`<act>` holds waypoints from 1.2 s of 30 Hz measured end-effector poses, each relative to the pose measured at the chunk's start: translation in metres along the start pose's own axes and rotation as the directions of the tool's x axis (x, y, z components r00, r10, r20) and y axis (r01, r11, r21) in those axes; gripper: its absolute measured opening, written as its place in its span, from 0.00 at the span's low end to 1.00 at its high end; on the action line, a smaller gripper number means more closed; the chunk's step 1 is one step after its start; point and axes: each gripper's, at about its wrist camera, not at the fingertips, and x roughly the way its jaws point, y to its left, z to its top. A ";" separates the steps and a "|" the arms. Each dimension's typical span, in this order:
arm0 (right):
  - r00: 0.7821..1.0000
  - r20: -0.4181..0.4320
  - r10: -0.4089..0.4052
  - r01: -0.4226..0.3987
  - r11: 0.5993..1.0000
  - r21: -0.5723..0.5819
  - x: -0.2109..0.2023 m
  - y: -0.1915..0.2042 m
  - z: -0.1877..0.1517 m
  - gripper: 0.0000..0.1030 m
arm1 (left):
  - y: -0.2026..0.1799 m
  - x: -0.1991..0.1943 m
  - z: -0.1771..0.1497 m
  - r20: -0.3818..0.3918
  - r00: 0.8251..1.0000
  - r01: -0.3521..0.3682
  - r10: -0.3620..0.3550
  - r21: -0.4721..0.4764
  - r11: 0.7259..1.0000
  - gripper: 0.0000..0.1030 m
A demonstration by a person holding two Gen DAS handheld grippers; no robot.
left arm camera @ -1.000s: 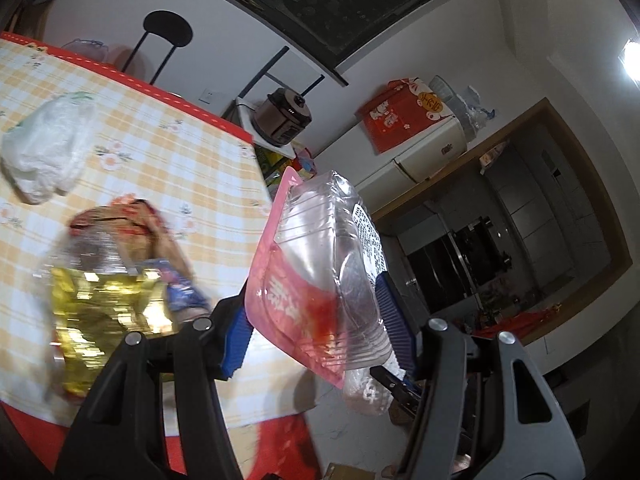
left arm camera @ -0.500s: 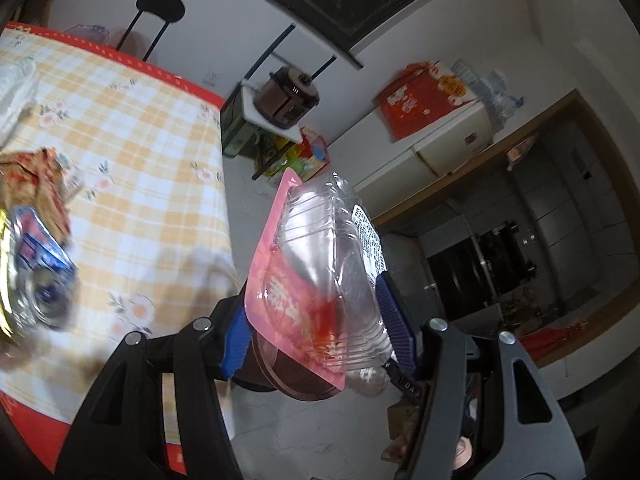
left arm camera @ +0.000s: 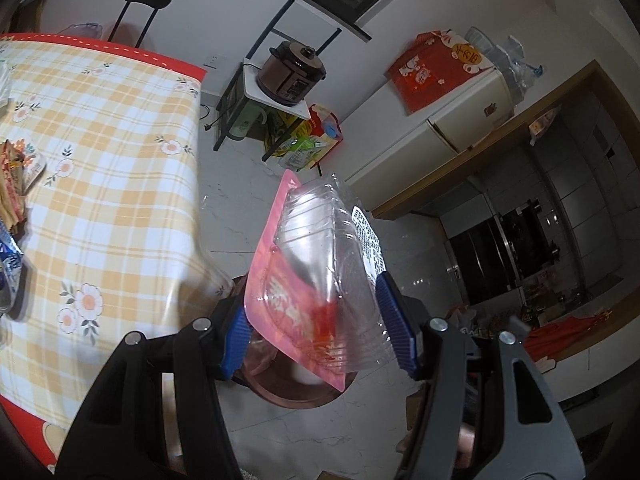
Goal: Collect trash
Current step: 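Carry both items to the brown bucket while the right tool releases the foam net inside, then open the left tool to drop the clear container into the brown bucket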
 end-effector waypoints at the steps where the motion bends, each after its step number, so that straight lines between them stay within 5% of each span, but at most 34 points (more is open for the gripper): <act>1: 1.000 0.015 0.002 -0.002 1.000 -0.001 -0.005 0.000 0.004 0.86 | -0.003 0.003 0.000 -0.002 1.000 -0.003 0.003 0.005 1.000 0.58; 14: 0.982 0.186 -0.034 0.027 0.999 0.041 -0.078 -0.035 0.030 0.94 | -0.039 0.072 -0.009 -0.144 0.989 0.029 -0.018 0.076 0.997 0.60; 17: 0.978 0.201 -0.050 0.036 0.997 0.075 -0.089 -0.047 0.028 0.94 | -0.046 0.091 -0.011 -0.193 0.980 0.072 -0.051 0.104 0.992 0.78; 18: 0.978 0.203 -0.054 0.037 0.996 0.083 -0.092 -0.049 0.026 0.94 | -0.048 0.092 -0.011 -0.174 0.984 0.058 -0.036 0.124 0.991 0.85; 28: 0.964 0.258 -0.071 0.053 0.996 0.075 -0.121 -0.047 0.026 0.94 | -0.052 0.025 0.010 0.022 1.000 -0.013 0.008 0.230 0.973 0.90; 32: 0.959 0.277 -0.067 0.051 0.997 0.063 -0.129 -0.037 0.027 0.94 | -0.041 -0.027 0.019 0.144 0.987 -0.106 0.070 0.257 0.961 0.91; 36: 0.959 0.278 -0.055 0.041 0.998 0.055 -0.128 -0.026 0.023 0.94 | -0.014 -0.080 0.021 0.249 0.956 -0.219 0.157 0.246 0.944 0.94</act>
